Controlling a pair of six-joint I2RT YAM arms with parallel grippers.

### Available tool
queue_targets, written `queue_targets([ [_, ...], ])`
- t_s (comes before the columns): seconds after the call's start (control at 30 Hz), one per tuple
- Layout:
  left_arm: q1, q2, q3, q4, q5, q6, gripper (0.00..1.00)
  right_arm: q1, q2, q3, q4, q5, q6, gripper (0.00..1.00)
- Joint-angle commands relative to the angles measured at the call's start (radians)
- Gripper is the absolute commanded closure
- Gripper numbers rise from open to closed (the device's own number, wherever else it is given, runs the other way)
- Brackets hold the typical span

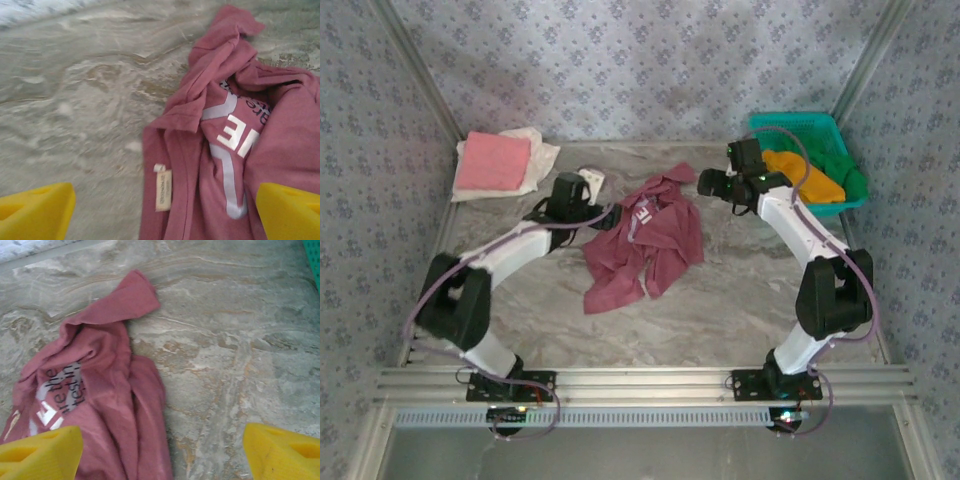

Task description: Fold and stack the t-shirts

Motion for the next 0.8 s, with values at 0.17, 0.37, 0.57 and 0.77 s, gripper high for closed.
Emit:
queue_targets([
  [0.17, -0.009, 0.360, 0.356, -0.093, 0.078, 0.091, 0.15, -0.033, -0.037, -0.059, 0.072, -0.112, 0.018, 0.20],
  [0.37, -0.012, 0.476, 0.461, -0.132, 0.131, 0.108, 0.22, -0.040, -0.059, -0.089, 0.084, -0.128, 0.013, 0.21],
  [0.57, 0.011, 0.490, 0.509, -0.181, 0.074, 0.075, 0.83, -0.043, 0.025, -0.071, 0.110, -0.154, 0.017, 0.21],
  [0.77, 0.026, 0.321, 0.376, -0.122, -0.019, 0.093, 1.00, -0.049, 0.242, 0.108, 0.118, -0.256, 0.048, 0.22],
])
